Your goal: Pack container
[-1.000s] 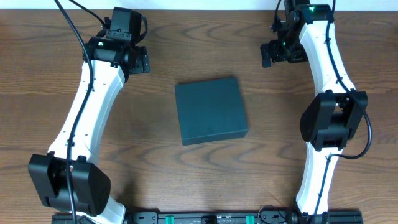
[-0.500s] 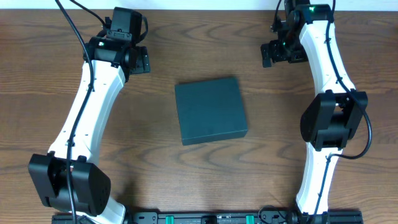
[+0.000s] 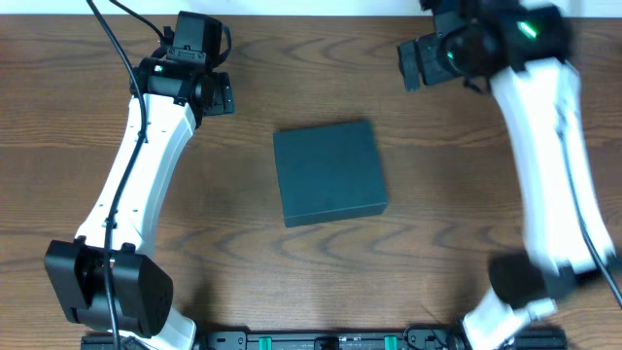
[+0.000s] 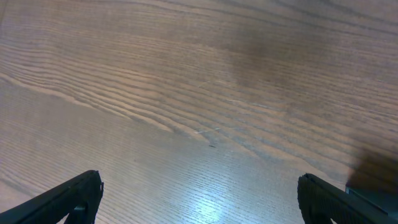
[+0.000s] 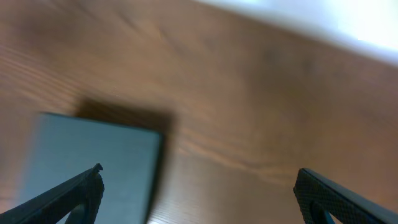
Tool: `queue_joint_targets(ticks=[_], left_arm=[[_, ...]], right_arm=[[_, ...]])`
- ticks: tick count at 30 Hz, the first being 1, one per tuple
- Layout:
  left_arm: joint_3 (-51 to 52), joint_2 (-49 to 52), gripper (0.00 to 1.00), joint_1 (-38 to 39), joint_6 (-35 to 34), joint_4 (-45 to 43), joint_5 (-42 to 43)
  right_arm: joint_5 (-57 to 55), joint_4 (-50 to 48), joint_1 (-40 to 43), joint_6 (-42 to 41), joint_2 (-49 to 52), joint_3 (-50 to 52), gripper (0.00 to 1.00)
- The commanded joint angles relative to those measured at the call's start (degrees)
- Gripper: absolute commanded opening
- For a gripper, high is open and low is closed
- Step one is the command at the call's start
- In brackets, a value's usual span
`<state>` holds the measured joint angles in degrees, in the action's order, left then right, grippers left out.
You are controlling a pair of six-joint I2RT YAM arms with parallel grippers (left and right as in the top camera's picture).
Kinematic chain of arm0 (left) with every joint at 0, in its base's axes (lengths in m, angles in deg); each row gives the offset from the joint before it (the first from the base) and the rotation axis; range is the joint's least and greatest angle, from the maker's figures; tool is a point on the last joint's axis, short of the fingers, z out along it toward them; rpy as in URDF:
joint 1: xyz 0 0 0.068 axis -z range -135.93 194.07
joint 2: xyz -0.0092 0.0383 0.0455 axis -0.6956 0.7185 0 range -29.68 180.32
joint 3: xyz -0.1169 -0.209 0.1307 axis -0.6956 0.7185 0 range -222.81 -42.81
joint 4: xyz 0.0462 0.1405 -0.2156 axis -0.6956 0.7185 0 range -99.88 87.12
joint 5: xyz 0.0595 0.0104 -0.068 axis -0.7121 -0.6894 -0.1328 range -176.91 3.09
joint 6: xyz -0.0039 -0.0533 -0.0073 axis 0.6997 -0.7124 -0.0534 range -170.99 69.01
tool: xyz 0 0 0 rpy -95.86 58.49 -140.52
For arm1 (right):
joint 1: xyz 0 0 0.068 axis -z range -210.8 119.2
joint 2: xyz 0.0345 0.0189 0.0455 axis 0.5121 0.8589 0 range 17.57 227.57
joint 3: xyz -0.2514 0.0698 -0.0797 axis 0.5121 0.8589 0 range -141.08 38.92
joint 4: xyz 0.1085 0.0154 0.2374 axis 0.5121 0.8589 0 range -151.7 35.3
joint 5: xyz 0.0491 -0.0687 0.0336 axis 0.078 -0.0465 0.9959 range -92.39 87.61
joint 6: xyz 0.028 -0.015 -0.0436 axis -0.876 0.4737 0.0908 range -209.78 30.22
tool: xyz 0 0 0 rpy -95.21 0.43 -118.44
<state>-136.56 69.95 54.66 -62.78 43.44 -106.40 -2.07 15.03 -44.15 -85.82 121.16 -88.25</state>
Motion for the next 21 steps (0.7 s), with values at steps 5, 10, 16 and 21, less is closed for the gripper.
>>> queue_joint_targets(ticks=[5,10,16,21], left_arm=[[-0.6,0.0,0.99,-0.2,0.1,0.0,-0.7],[-0.6,0.0,0.99,-0.2,0.1,0.0,-0.7],[-0.6,0.0,0.99,-0.2,0.1,0.0,-0.7],[-0.6,0.0,0.99,-0.2,0.1,0.0,-0.7]], right_arm=[[-0.1,0.5,-6.1,-0.7,-19.3,-1.0,0.99],[-0.3,-0.7,-4.0,-0.4,-29.2,1.2,0.99],[-0.5,-11.1,2.6,0.7,-41.9,16.2,0.99],[-0.5,-28.0,6.5,2.1,-54.3,38.8,0.99]])
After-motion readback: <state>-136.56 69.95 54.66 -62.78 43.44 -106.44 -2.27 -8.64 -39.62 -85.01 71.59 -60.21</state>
